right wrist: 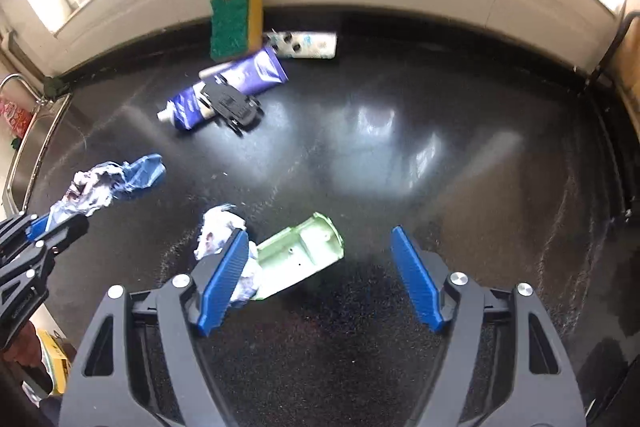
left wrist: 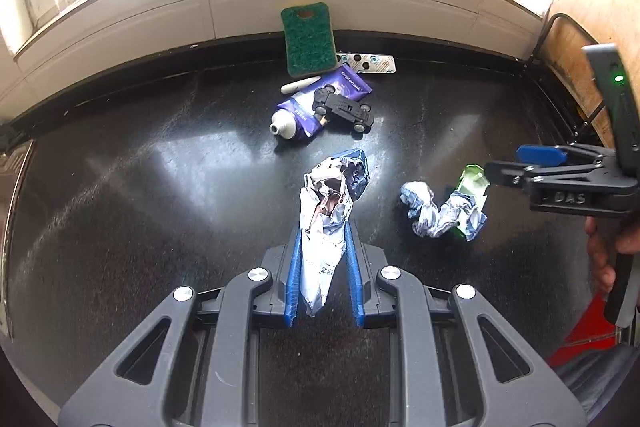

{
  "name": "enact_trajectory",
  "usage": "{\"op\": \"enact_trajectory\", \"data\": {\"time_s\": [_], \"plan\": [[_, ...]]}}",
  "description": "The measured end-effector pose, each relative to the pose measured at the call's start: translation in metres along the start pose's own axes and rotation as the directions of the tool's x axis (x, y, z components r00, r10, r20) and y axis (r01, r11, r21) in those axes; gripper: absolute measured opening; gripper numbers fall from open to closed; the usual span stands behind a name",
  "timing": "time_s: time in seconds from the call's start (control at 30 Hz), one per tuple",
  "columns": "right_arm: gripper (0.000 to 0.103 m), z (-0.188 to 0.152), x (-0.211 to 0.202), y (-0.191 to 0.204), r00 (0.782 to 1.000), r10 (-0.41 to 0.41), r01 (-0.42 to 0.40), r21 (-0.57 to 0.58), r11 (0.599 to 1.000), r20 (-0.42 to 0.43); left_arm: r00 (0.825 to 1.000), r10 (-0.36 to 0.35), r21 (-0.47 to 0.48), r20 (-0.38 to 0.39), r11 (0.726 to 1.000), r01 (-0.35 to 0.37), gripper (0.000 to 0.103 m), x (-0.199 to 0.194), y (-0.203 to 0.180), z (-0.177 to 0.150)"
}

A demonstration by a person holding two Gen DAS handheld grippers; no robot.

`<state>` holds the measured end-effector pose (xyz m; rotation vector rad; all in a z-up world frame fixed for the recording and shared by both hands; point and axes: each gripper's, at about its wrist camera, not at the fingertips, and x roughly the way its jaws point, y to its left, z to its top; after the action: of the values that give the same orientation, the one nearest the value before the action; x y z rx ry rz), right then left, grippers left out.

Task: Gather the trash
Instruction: 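Grasp a crumpled foil wrapper with the left tool while the right tool grasps a foil ball, then carry both foil pieces to the bin and open both tools over it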

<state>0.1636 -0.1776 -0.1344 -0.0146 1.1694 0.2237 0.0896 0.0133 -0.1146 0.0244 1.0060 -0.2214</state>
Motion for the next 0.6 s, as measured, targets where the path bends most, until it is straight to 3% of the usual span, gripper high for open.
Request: {"op": "enact_trajectory", "data": {"time_s": [0.1, 0.23, 0.3, 0.37, 0.6], "plan": [[0.072, -0.002, -0.002, 0.018, 0.999, 0.048, -0.048, -0.068, 0.996, -0.005, 1.0, 0.009, -0.014, -0.003, 1.0, -0.009, 0.02, -0.003, 0.003, -0.005], [0.07, -0.01, 0.016, 0.055, 0.996, 0.054, -0.067, -0.203, 0.977, -0.066, 1.0, 0.02, -0.028, -0.002, 0.999, -0.02, 0.02, -0.008, 0.006, -0.012], [0.058, -0.014, 0.029, 0.066, 0.996, 0.027, -0.049, -0.25, 0.967, -0.091, 1.0, 0.026, -0.034, -0.001, 0.999, -0.026, 0.02, -0.012, 0.008, -0.014], [0.035, -0.017, 0.041, 0.068, 0.992, 0.013, -0.046, -0.254, 0.966, -0.129, 0.999, 0.035, -0.04, 0.0, 0.999, -0.035, 0.02, -0.015, 0.01, -0.017], [0.03, -0.013, 0.008, 0.064, 0.993, 0.102, -0.111, -0.195, 0.974, -0.054, 0.999, 0.054, -0.073, 0.002, 0.996, -0.054, 0.02, -0.025, 0.018, -0.025]]}}
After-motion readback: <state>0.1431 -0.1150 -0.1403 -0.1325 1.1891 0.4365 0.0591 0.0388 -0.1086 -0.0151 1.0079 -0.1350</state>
